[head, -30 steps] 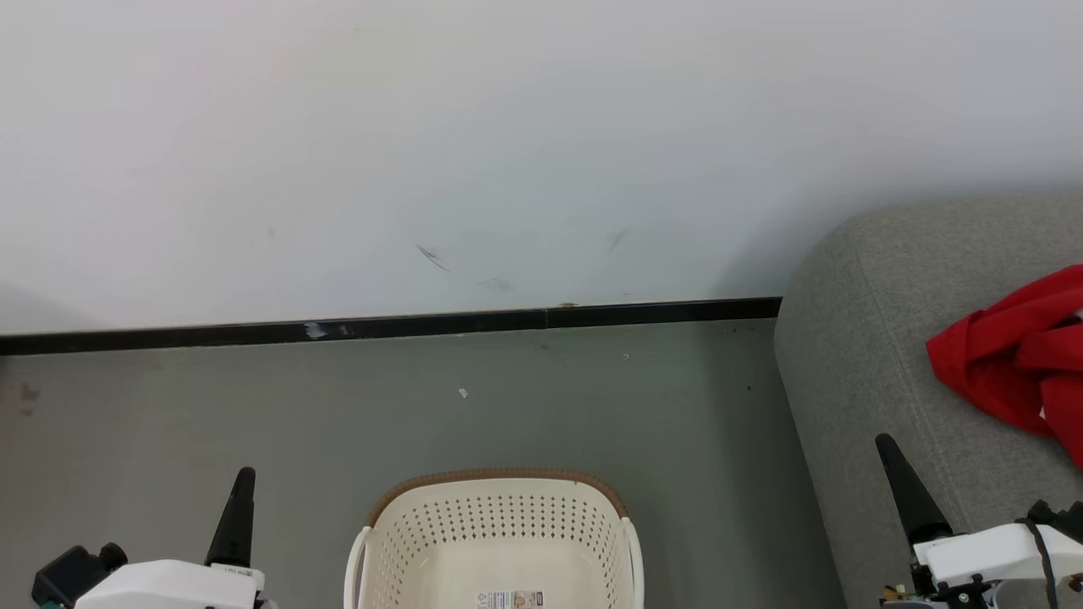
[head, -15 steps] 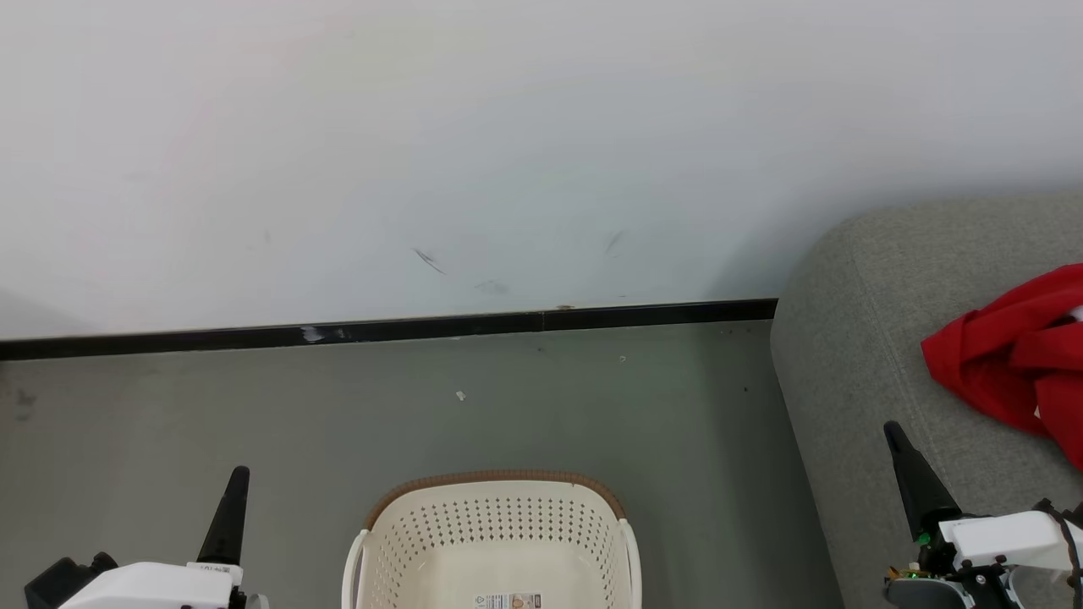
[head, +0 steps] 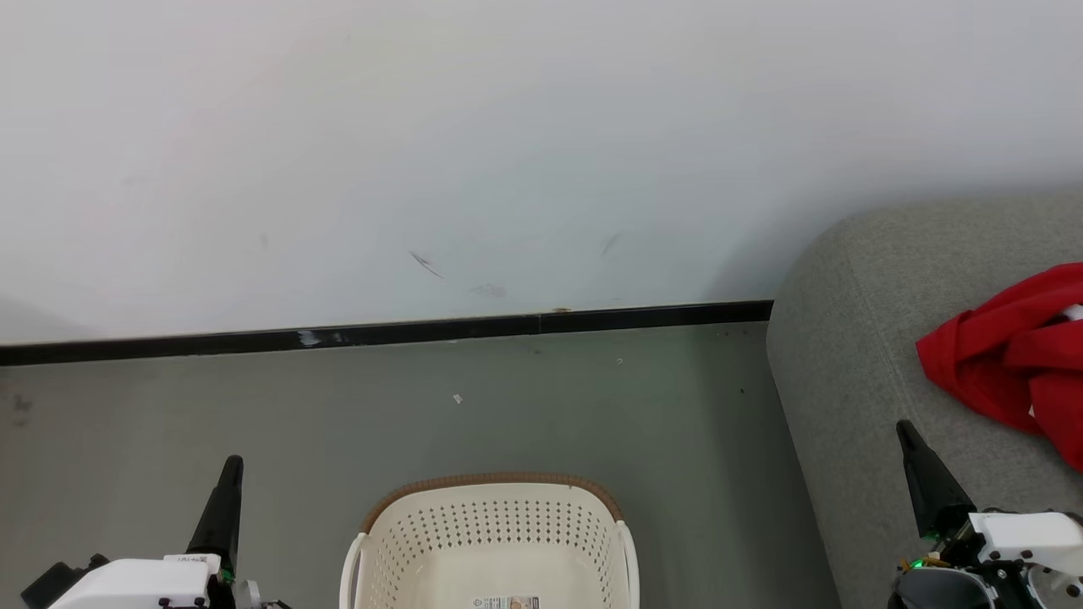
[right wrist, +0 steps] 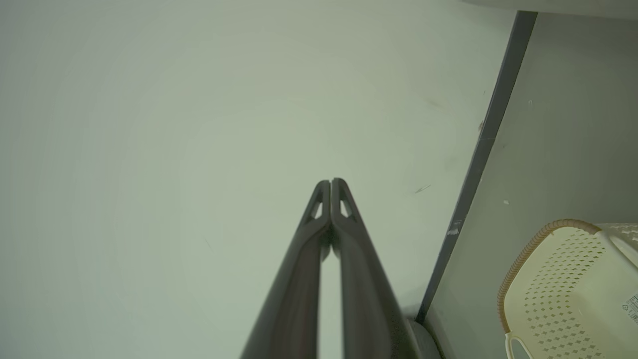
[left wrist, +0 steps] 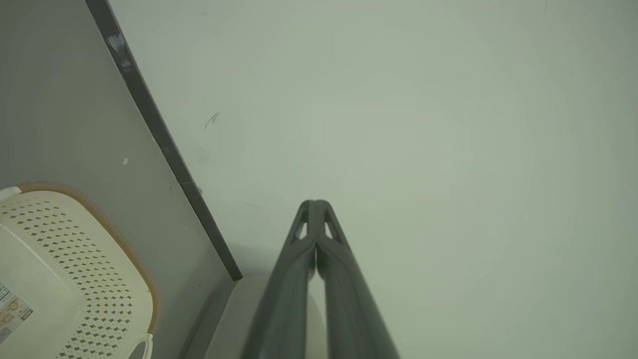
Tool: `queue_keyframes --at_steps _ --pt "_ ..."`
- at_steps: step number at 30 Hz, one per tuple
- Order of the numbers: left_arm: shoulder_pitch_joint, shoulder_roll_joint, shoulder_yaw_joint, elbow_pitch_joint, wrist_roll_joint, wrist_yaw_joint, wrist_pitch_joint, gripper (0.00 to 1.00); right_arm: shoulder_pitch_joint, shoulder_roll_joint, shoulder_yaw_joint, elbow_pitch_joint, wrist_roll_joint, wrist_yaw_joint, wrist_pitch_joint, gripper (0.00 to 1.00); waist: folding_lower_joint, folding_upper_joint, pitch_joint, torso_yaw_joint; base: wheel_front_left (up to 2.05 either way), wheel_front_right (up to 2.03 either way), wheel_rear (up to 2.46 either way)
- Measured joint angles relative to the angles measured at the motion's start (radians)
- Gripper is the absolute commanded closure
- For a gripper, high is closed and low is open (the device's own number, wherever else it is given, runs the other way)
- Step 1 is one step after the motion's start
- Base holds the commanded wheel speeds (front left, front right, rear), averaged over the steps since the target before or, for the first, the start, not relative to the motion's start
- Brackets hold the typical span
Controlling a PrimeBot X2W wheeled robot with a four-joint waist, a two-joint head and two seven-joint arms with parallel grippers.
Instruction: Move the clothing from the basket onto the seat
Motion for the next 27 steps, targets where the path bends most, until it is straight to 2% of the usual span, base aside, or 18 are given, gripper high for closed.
queue_keyframes --at_steps 3,27 --pt "0.000 -0.002 0.004 0.001 -0.017 -0.001 0.007 1.00 -0.003 -0.003 -0.003 0.008 0.032 0.000 0.005 1.00 0.0000 0.0000 0.000 -0.001 0.00 0.00 0.00" --pt "-0.001 -0.002 0.007 0.003 -0.017 -0.004 0.007 1.00 -0.017 -0.003 -0.003 0.012 0.032 0.000 0.008 1.00 -0.0001 0.0000 0.000 -0.001 0.00 0.00 0.00"
